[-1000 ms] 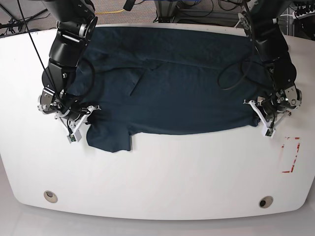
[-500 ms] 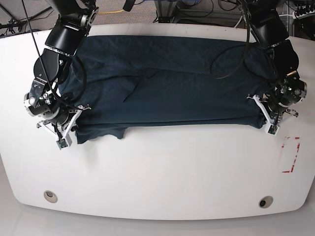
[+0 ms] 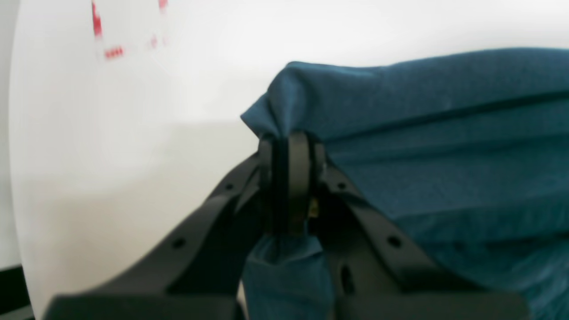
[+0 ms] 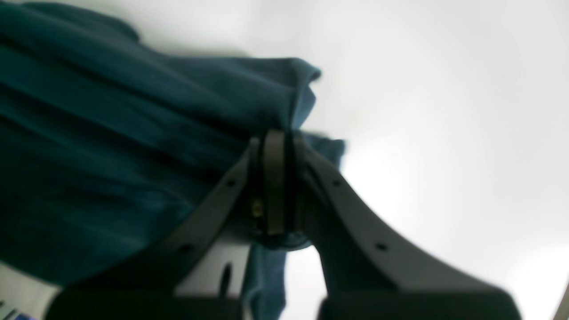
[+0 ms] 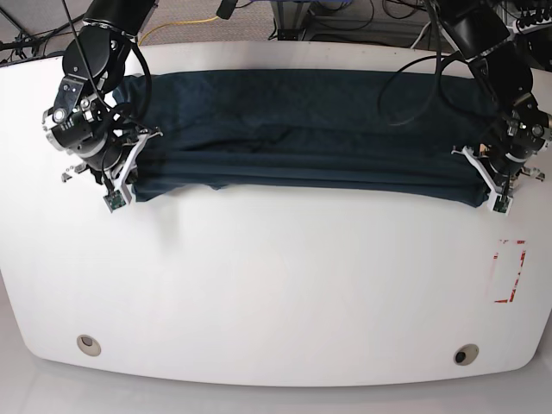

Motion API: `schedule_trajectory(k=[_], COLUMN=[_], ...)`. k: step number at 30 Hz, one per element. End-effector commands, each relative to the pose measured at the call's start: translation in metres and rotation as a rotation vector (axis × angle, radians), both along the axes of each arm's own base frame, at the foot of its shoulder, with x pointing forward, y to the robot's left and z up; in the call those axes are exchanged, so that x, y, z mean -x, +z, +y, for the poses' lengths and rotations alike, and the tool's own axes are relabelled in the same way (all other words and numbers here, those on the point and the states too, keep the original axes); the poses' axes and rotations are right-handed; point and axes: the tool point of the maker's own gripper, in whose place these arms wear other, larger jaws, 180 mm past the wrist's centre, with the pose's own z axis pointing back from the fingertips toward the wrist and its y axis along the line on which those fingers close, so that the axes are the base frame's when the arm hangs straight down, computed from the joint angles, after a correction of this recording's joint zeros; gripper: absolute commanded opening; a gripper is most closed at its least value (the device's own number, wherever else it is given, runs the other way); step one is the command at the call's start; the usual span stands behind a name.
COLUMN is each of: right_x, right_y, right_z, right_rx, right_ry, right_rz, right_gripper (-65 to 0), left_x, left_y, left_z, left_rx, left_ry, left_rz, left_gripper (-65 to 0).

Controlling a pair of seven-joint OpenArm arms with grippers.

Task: Fold the T-shirt properly
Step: 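Fold the hem edge up over the shirt toward the collar with both grippers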

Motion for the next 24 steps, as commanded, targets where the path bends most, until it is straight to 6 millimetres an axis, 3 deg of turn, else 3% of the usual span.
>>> schedule_trajectory(k=[1,6,14,17,21,24], right_x=[0.007,0.032,0.057,0.061,0.068,0.074], right_y=[0.005,-0.006,-0.024,-0.027,-0.031,-0.033], right_z=[-0.011,-0.016,-0.012,-0.015,-0.015,-0.015], right_rx=[-0.001,-0.073,-0.092,-0.085,-0.084,-0.086], right_ry=[-0.023,-0.056,-0.056,-0.062,-0.063,-0.061], right_rz=[-0.013,0.019,0.090,0.102,0.122,0.135], right_gripper=[-65.0,-65.0,-64.0,-54.1,-33.0,-23.1], left_x=[0.002,0.025,0.063,0.070,0.082,0.083], left_y=[0.018,0.016,-0.006,-0.011,-0.017,-0.013], left_z=[0.016,0.009,0.006,0.008,0.016,0.025], left_rx=[-0.072,-0.100,-0.121,-0.124,-0.146,-0.175], left_ry=[0.026,0.010,-0.007,-0.002,0.026,0.030], left_rz=[-0.030,-0.010,0.087,0.118,0.198,0.211], left_gripper=[-65.0,-65.0,-62.8,-49.3,-27.1,-23.5])
